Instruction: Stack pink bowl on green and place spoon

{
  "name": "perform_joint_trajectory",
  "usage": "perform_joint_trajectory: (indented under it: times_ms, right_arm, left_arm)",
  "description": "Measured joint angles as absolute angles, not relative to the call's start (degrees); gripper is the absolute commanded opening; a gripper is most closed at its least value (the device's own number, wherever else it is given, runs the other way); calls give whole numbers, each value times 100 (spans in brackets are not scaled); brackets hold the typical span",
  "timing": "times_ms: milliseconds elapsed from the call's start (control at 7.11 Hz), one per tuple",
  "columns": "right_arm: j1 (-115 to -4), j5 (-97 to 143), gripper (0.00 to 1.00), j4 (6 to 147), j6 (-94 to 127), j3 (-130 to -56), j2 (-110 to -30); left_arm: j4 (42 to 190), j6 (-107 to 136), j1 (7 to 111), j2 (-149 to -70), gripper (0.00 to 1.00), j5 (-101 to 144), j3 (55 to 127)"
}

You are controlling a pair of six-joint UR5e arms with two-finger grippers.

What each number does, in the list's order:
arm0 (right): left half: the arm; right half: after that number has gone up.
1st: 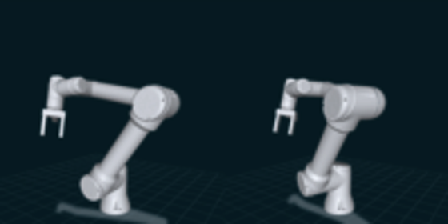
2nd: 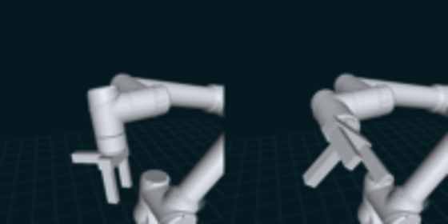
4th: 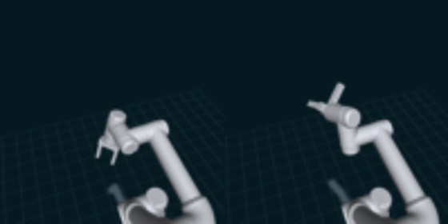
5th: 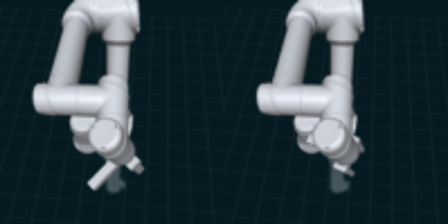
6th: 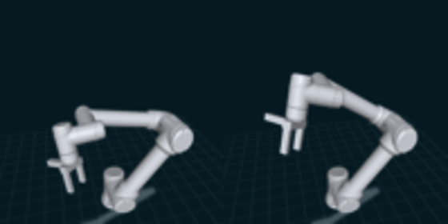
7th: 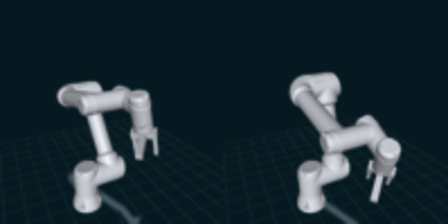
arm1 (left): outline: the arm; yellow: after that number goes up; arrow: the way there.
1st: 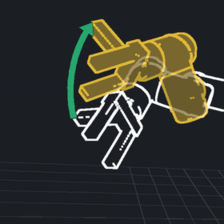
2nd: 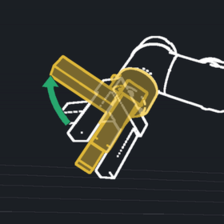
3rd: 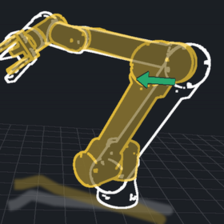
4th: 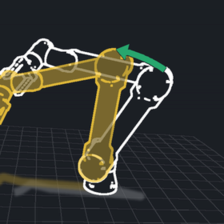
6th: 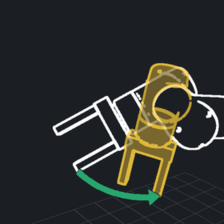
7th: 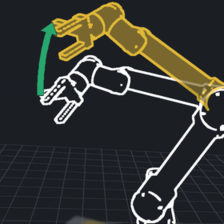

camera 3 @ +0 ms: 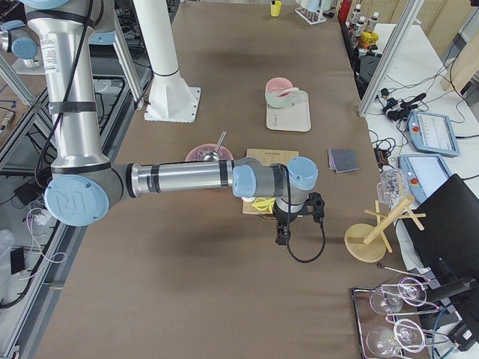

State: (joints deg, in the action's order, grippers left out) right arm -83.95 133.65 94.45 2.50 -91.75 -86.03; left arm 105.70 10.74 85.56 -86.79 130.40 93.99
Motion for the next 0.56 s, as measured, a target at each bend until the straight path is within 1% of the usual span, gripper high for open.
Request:
perform_joint_trajectory:
  times_ms: [281, 563]
  right_arm:
    - [-8555, 13687, 100, 9439, 247, -9240, -8752]
    - [-8644, 13856, 100, 9435, 248, -9405, -8901]
  left_arm:
    - [10102, 663, 8761, -8623, 98, 13064, 9586]
    - [10036, 626, 8785, -8590, 98, 13069, 9608]
